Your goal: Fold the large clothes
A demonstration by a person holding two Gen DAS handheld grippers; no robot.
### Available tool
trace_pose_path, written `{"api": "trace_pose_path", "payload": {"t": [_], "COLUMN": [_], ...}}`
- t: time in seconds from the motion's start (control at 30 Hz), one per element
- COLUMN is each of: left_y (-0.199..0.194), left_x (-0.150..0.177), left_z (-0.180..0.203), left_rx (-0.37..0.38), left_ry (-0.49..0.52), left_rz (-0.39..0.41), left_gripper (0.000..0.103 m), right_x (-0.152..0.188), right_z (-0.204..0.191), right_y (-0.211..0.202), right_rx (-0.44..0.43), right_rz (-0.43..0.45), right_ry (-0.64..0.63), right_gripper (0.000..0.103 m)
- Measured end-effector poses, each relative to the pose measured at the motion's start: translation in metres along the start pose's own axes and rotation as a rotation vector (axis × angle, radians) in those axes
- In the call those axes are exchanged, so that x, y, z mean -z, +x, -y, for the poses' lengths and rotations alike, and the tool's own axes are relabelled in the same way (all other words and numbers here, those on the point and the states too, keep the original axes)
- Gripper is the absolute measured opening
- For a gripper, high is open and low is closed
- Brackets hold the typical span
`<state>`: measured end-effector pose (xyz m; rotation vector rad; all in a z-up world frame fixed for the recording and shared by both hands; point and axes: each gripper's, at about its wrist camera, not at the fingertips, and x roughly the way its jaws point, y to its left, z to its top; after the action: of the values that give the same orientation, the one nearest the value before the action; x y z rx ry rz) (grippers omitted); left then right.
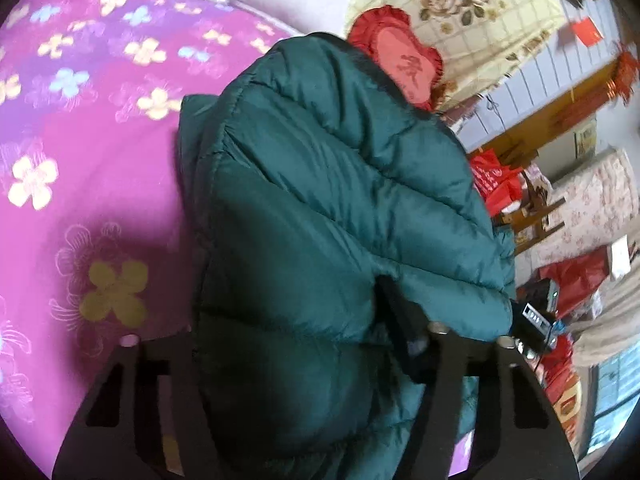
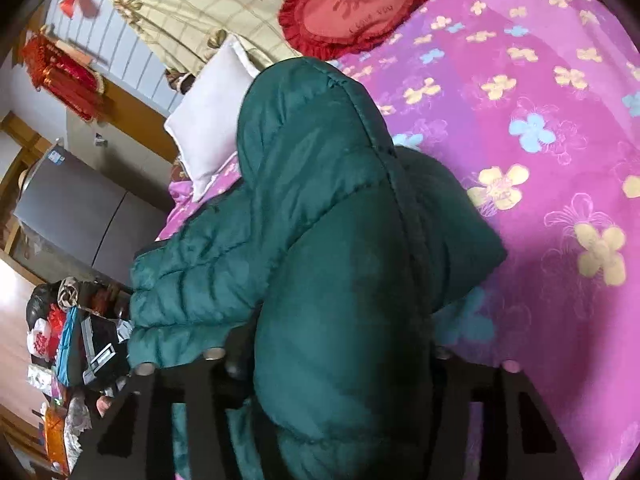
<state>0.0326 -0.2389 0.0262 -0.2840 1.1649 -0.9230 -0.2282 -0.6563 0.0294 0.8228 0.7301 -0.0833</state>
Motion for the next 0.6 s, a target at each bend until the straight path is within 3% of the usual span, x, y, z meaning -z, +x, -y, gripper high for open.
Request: {"api": "trace_pose_path", "payload": {"t": [0.1,0.17,0.4,0.6], "left_y": [-0.019,-0.031,-0.086,-0.124], "left_x": [0.001,0.004,0.047,0.092], "left_z": [0.007,0.013,0.035,0.034], "left_rx": [0.047,0.070,0.130,0.129], "left_ry": [0.018,0.030,0.065,0.057], "left_rz": [0.003,0.007,-0.034,-0.085], "left_gripper": [0.036,0.034,0.033,0.033], "right_x": [0.008,0.015,0.056,0.114], "right_z": [-0.015,-0.027,-0.076,-0.079], "right_y": [-0.024,-0.039,-0.102,-0.140], "right_rx": [-0.033,-0.054,-0.113,-0.130], "right_rz": [0.037,0.051,0.077,0.008], "right_ry": [-0.015,-0.026,-0.067,-0.033], "right_gripper": [0.040,0.039,0.036,0.036]}}
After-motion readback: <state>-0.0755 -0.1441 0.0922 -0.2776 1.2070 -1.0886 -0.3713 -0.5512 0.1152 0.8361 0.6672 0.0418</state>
